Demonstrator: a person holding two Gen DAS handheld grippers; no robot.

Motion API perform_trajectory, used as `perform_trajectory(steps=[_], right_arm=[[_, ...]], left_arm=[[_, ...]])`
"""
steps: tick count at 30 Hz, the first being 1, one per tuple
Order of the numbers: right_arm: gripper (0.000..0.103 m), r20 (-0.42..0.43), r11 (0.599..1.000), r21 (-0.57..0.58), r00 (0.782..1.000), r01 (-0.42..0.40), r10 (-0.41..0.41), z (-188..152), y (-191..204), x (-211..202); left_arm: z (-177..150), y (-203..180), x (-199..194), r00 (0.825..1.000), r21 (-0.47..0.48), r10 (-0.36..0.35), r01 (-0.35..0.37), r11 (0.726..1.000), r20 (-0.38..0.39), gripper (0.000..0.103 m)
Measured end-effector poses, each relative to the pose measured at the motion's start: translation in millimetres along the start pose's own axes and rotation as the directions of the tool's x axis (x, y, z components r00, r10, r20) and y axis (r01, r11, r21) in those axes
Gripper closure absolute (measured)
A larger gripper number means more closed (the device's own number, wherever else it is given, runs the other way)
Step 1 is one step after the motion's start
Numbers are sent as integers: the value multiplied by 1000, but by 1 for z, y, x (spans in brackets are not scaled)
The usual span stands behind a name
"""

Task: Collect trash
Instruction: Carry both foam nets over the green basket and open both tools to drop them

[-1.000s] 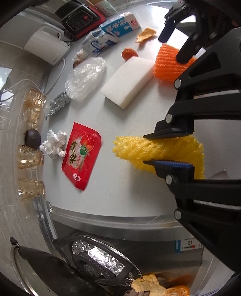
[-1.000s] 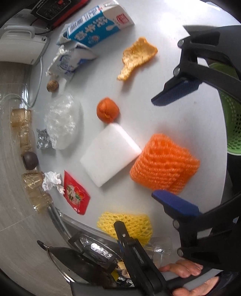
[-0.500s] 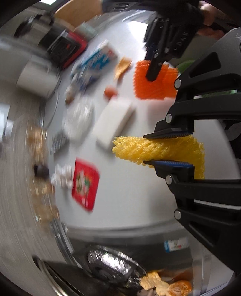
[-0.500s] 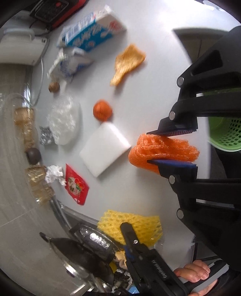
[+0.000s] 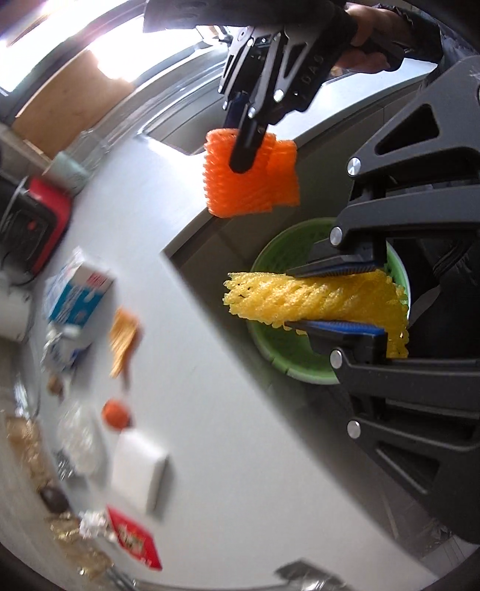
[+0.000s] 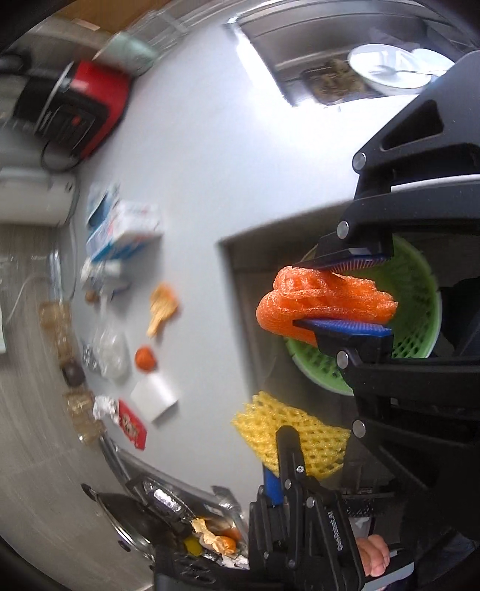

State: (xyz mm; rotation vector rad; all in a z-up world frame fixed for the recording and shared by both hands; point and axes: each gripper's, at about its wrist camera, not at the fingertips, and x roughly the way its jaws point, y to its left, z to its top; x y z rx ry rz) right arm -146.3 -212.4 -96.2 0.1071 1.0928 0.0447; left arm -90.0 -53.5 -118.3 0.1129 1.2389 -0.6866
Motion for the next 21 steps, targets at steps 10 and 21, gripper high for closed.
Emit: perform_trajectory(steps=[10,21], right_arm=[[77,9,998,-31,998,-58,58,-22,-33,-17],[47,-1,975,-168,989,-147,149,-33,-11,-23]], left_arm=[[-15,-54,17,999,-8,49,-49,999,-6,39],[-15,-12,-44,952,-204,280,-252,946,126,16]])
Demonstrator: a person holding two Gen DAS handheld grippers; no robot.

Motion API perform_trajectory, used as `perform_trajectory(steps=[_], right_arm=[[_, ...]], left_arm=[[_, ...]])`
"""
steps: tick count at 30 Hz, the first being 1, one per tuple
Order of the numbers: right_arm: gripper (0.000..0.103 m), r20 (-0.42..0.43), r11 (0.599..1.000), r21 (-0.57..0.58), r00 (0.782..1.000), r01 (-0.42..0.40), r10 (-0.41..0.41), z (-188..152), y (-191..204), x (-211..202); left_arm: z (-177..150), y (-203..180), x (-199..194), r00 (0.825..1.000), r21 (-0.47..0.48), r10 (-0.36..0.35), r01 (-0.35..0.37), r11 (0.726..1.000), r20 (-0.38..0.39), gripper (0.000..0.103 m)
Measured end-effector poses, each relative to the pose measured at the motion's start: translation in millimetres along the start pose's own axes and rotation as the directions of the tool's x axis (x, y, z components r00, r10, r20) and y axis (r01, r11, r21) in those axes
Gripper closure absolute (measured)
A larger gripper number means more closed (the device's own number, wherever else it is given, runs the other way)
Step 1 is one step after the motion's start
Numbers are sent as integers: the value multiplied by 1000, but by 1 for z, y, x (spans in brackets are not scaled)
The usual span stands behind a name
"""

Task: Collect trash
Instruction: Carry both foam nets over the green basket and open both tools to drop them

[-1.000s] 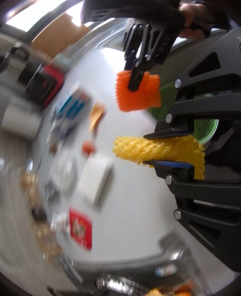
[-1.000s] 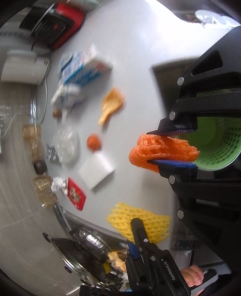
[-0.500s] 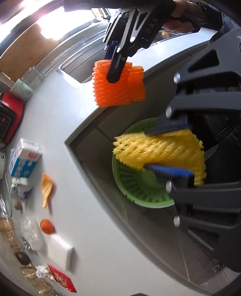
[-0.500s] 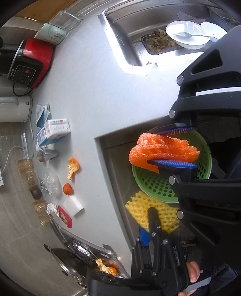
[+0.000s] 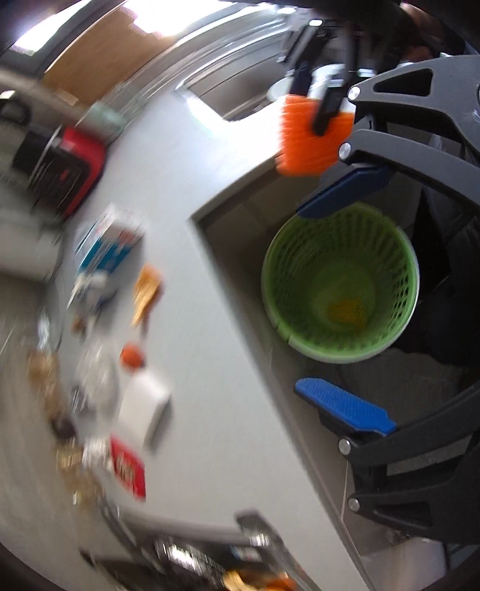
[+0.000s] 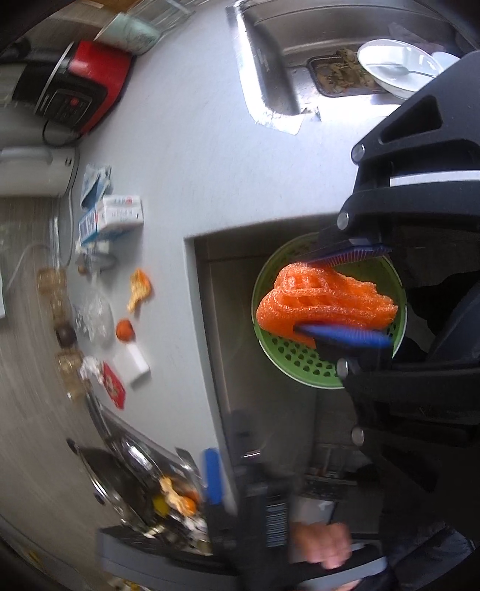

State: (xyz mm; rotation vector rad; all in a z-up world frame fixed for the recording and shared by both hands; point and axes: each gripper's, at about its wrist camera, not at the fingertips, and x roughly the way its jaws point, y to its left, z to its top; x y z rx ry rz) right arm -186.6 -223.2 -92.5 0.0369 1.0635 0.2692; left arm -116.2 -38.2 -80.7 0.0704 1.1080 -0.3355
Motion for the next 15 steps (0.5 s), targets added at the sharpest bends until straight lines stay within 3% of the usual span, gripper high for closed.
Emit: perform_trajectory(steps=[2,3,15], right_arm=[[26,18,1000,-16,1000,18,-17,0,4,-1],[21,34,1000,-23,999,21,-20,1,6,-3],[10,138,1000,15,990,2,-4,40,0,-11]], left_arm=[[3,13,-8,999,-35,35,-34,999,23,14],[4,21,-14,998,-61,56,-54,997,35,13],[14,60,-28,991,-181,120,-108,978,56,13]])
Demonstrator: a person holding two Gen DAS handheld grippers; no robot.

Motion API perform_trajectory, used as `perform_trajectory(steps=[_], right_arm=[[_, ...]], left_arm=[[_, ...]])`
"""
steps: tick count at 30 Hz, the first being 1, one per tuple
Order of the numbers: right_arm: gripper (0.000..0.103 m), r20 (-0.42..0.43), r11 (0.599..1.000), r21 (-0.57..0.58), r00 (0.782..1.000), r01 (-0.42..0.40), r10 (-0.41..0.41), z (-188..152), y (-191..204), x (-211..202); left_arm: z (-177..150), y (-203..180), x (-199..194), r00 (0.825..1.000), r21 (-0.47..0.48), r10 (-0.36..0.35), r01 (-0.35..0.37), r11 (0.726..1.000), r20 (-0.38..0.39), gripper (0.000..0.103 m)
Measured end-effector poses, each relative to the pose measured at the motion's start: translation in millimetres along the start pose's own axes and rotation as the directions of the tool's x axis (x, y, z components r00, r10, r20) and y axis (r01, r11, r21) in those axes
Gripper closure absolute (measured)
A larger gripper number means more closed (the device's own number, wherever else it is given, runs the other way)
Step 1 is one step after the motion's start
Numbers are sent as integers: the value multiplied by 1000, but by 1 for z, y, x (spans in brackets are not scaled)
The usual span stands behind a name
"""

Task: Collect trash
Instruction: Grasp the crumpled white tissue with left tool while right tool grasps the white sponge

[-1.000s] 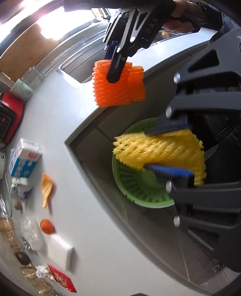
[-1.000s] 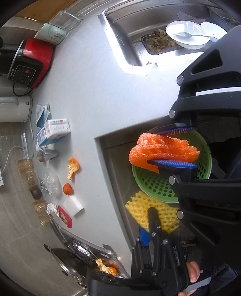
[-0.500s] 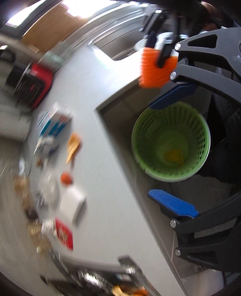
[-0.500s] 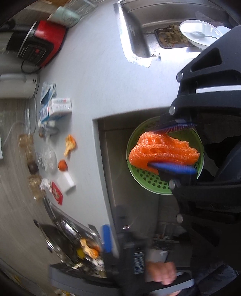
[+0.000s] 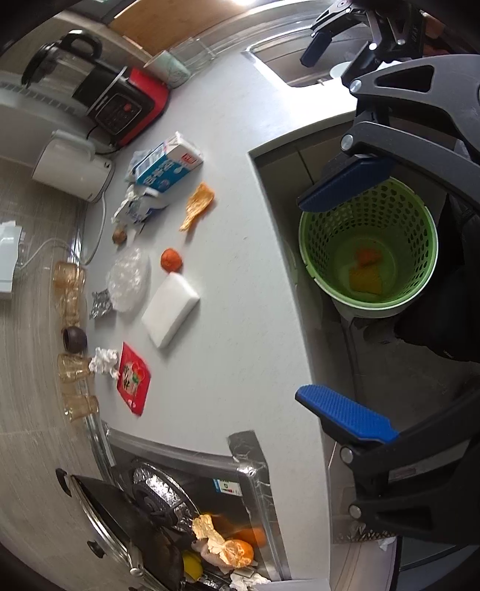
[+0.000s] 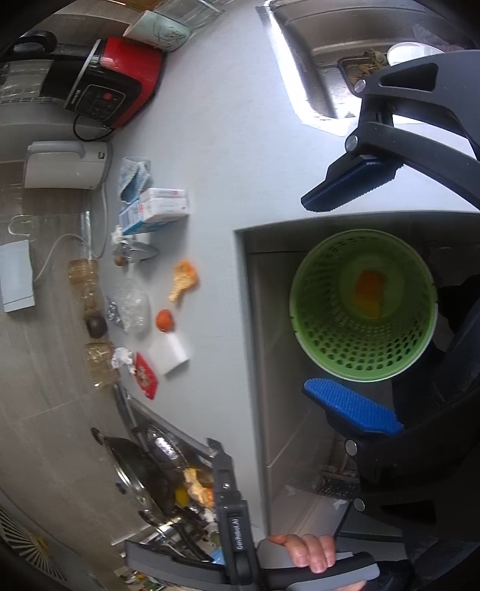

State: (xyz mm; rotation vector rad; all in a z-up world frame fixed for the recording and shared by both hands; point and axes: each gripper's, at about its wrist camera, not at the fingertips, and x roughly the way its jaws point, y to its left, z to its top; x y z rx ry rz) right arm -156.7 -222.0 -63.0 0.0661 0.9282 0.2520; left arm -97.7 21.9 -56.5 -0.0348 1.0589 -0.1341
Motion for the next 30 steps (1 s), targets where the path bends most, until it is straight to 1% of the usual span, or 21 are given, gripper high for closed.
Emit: perform_trajectory(steps=[3,8,12,14,18,22,25,27,30], right_arm=[[9,12,1000,-11,1000,4,-4,17,7,6],[6,35,1000,-27,999,8,-7,49,27,23],[6,35,999,-46,999,-2,4,81,50,52],[6,34,998,-66,999,-9,11,97,63,69],[6,30,991,-132,999,-14,18,134,90,115],[6,18,985,-168,999,-30,34,162,110,161],[6,1,979,-202,1000,-15,15,180,123,200],[6,-6,974,-226,1000,-1,0,189,129,221],[6,-31,968,-251,999,21,-30,198,133,249]], left_arm=[[12,12,5,1000,-14,13,-13,1000,9,12],[46,39,26,1000,-36,16,-16,999,1,12],[74,60,45,1000,-24,15,-15,1000,-7,12],[93,72,58,1000,-2,17,-17,1000,-4,12],[129,93,85,1000,31,-1,1,1000,-1,12],[168,113,115,1000,57,-28,27,998,11,12],[198,125,144,999,54,-49,48,997,7,12],[221,131,166,999,50,-48,48,998,8,12],[252,132,196,999,69,-43,42,997,15,12]])
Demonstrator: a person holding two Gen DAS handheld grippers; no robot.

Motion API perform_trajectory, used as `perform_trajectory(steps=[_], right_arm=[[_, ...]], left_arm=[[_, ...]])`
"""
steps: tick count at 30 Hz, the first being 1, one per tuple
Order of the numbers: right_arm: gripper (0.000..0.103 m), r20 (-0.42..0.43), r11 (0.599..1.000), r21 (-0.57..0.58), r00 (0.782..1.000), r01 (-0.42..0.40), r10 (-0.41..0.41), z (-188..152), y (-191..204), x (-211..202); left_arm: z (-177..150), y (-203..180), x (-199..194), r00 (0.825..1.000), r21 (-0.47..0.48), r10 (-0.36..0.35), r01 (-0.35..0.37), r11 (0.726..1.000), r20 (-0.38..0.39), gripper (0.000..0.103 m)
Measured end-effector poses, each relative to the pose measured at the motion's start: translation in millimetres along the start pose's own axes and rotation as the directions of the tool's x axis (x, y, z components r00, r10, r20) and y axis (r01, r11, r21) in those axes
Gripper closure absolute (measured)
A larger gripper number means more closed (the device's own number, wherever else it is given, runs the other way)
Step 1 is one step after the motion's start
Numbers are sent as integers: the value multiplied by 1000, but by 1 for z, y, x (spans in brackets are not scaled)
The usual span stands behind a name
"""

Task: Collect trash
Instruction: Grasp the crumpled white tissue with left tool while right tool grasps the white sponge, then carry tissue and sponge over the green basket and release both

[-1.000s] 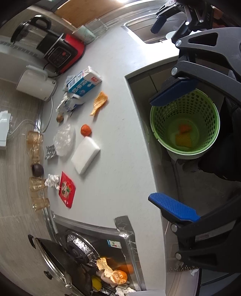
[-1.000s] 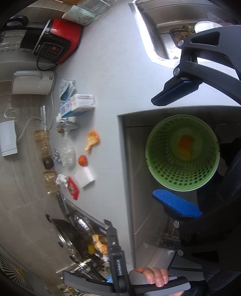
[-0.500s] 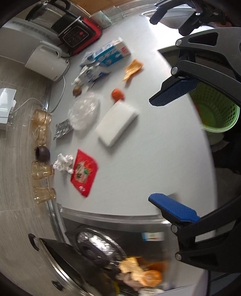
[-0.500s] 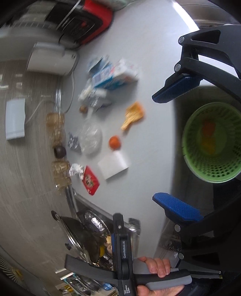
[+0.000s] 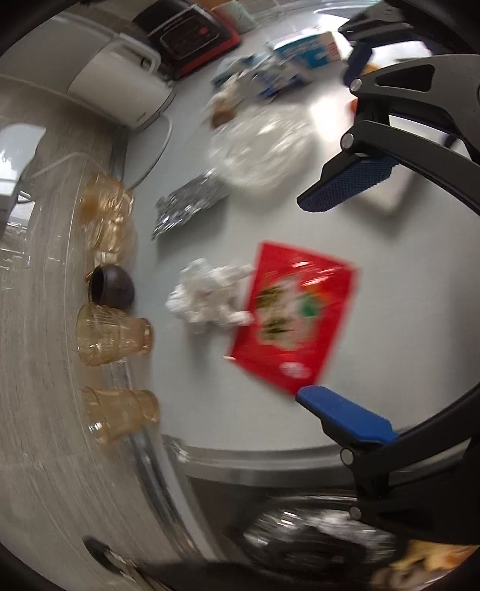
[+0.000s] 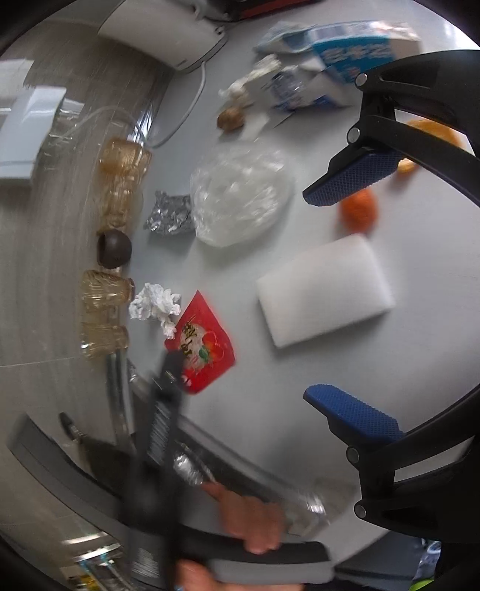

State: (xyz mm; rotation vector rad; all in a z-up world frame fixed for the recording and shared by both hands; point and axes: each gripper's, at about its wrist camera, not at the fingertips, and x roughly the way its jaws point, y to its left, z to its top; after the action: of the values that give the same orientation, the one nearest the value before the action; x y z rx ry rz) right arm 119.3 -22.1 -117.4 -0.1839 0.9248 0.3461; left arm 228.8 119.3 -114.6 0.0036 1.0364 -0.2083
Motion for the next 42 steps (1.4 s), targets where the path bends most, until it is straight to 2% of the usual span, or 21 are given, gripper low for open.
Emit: perform_trajectory(steps=[6,11,13,16,17,21,24,29,35,38,42], right_arm=[[6,-54,999,-33,998,21,-23,7,0,30],[12,-90,999,-47,996,8,-12,12,-2,44],[14,-103,999,-46,995,1,-6,14,-4,48],[14,-106,999,-35,994,-11,7,17,-6,50],[15,-110,999,-36,994,-13,9,18,-6,51],[15,-121,999,-41,992,-26,21,20,-6,51],[15,-124,999,-32,992,-41,36,21,-7,50],[15,-138,997,-23,988,-75,71,21,-5,49],[16,-161,996,-70,986,-54,43,20,1,56],[40,-183,995,-61,981,-82,70,19,0,60],[42,-159,994,-51,984,-93,84,20,0,51]], left_arm=[[49,-3,55,999,34,37,-37,999,-17,12],[67,-4,87,996,47,43,-39,998,-73,12],[69,-6,96,994,61,43,-38,997,-96,17],[70,-6,104,991,58,37,-30,998,-126,35],[71,-5,107,990,50,32,-26,998,-136,44],[75,-3,109,991,57,26,-18,998,-129,67],[78,-6,105,994,73,26,-19,997,-108,77],[81,-11,84,998,82,22,-17,996,-58,78],[75,-8,48,1000,60,-12,14,998,-26,78],[66,-7,32,1000,52,-20,21,998,-11,78],[48,-6,5,1000,44,-23,22,999,12,78]])
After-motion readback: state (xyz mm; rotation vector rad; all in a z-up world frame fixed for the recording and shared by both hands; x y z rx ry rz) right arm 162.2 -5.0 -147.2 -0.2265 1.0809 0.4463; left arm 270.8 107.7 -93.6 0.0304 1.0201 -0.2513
